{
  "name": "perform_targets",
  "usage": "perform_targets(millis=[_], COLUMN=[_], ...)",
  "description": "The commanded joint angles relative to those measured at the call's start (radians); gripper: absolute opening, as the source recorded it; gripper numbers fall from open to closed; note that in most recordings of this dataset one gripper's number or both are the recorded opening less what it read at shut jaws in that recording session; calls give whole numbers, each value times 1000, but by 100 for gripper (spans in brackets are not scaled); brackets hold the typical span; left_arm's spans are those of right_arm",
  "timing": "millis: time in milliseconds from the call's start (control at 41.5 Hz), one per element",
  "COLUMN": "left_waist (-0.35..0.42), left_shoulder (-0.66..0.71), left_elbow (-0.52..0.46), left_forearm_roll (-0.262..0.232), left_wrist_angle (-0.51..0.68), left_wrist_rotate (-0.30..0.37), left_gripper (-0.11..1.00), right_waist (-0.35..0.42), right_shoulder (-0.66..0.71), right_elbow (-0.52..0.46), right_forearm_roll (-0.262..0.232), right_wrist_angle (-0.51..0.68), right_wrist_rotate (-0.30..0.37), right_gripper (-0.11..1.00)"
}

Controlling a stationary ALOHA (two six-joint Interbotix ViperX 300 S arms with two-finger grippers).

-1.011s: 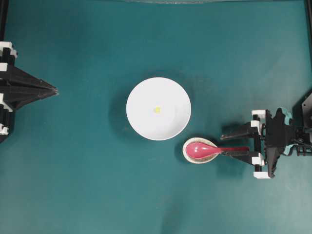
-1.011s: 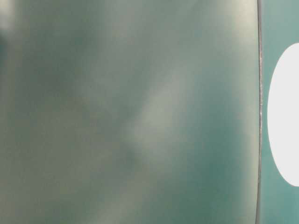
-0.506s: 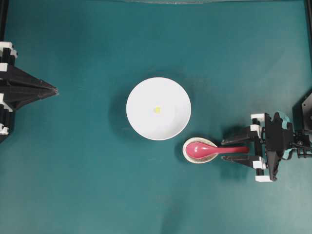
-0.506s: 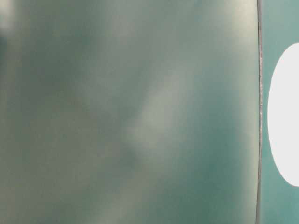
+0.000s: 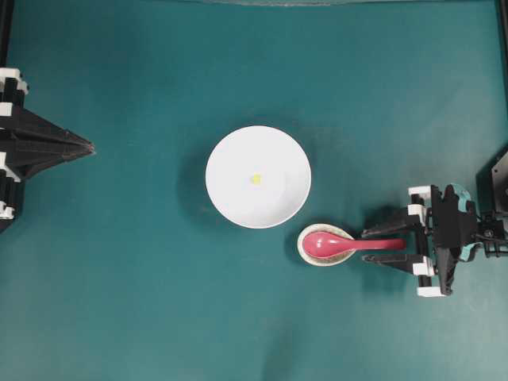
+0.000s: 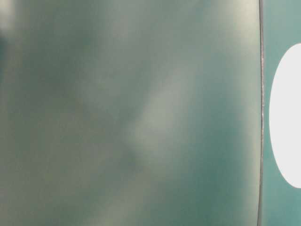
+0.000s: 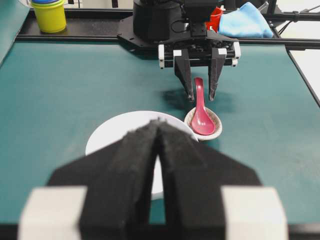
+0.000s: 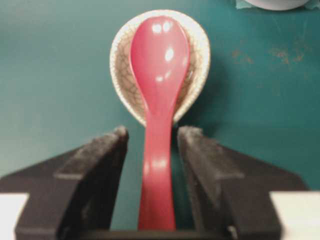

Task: Scoop the yellow hexagonal prism block from the bowl with a spoon using the right arm.
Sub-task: 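Close the right gripper on the pink spoon handle end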

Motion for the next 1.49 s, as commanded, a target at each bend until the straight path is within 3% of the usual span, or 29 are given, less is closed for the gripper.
perform_targets(millis=[0, 409, 1468], left_waist=[2, 2, 2], left_shoulder=[5, 5, 5], left_elbow=[-29, -31, -29], left_forearm_roll=[2, 2, 2], left_wrist_angle=[-6, -6, -3], left_wrist_rotate=[-3, -3, -3], left_gripper=[2, 2, 2], right_waist=[5, 3, -15], right_shoulder=[-9, -8, -5], right_elbow=[-2, -3, -14], right_forearm_roll=[-2, 0, 0], right_wrist_angle=[-5, -5, 18], right_wrist_rotate=[-5, -8, -12], right_gripper=[52, 41, 41])
